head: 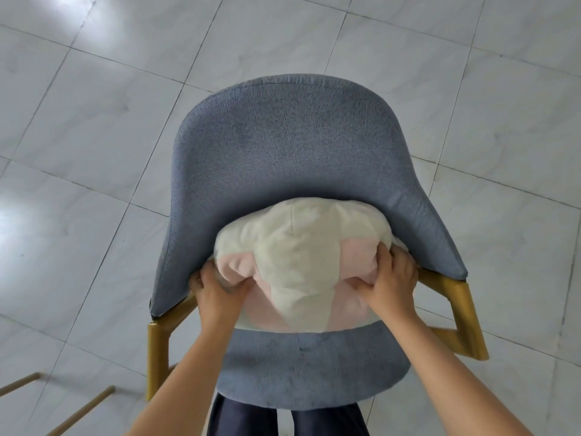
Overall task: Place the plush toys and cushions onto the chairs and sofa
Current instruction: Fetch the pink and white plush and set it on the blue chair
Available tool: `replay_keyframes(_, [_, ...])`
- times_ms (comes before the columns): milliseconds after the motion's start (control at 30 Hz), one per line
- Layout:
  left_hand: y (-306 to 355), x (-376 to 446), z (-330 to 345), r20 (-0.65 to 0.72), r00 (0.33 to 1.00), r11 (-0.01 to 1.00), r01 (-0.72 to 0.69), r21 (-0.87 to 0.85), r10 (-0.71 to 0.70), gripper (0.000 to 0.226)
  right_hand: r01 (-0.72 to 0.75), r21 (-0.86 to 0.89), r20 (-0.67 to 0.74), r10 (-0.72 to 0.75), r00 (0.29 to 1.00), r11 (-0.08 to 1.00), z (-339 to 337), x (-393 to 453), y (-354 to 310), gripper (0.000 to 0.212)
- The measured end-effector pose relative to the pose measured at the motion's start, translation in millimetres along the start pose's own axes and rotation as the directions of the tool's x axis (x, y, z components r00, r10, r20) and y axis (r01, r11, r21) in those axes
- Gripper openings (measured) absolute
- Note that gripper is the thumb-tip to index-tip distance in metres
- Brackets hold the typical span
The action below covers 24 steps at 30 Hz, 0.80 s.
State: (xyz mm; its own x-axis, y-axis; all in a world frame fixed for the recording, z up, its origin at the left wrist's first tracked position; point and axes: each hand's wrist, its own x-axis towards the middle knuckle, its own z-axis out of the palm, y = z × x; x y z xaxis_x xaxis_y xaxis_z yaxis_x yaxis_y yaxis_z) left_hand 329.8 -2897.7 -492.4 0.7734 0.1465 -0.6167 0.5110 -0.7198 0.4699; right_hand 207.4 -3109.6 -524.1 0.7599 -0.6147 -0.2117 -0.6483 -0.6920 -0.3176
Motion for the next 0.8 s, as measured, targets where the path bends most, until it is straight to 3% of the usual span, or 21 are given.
replay_keyframes(67, [2,-4,4,-0.045,0.999,1.000,0.007,-0.012,-0.008,0.086,-0.026,-0.027,-0.040,0.024,0.999,0.999,4,-4,1,0.088])
replay_keyframes(167, [-2,-40,12,-0.166,0.979,0.986,-0.138,-0.094,0.121,0.082,-0.075,0.103,-0.192,0.094,0.977,0.992,-5,-22,-5,0.090])
replay_keyframes(267, [-8,-70,20,-0.056,0.953,0.935,-0.304,-0.184,0.299,0.088,0.114,0.133,-0.229,-0.081,0.970,0.985,-4,-46,-16,0.079])
replay_keyframes(333, [-9,-60,29,0.029,0.915,0.914,-0.399,-0.073,0.402,0.089,0.202,0.082,-0.189,-0.184,0.965,0.976,5,-41,-23,0.071])
replay_keyframes(400, [-2,-35,41,0.111,0.913,0.900,-0.405,0.158,0.392,0.089,0.161,0.029,-0.067,-0.159,0.985,0.986,16,-23,-31,0.067])
replay_keyframes(467, [8,-11,54,0.207,0.937,0.875,-0.339,0.345,0.282,0.093,0.061,-0.026,0.128,-0.057,0.990,0.998,27,-2,-37,0.072])
replay_keyframes(567, [21,6,68,0.247,0.955,0.815,-0.273,0.511,0.165,0.094,-0.015,-0.090,0.247,0.037,0.968,0.996,38,13,-42,0.068])
replay_keyframes(667, [19,0,63,0.252,0.946,0.827,-0.303,0.473,0.203,0.096,0.004,-0.062,0.197,0.008,0.980,0.998,32,10,-38,0.071])
replay_keyframes(800, [-7,-22,35,0.265,0.896,0.847,-0.430,0.312,0.357,0.107,0.169,0.081,0.026,-0.171,0.985,0.982,13,-25,-12,0.074])
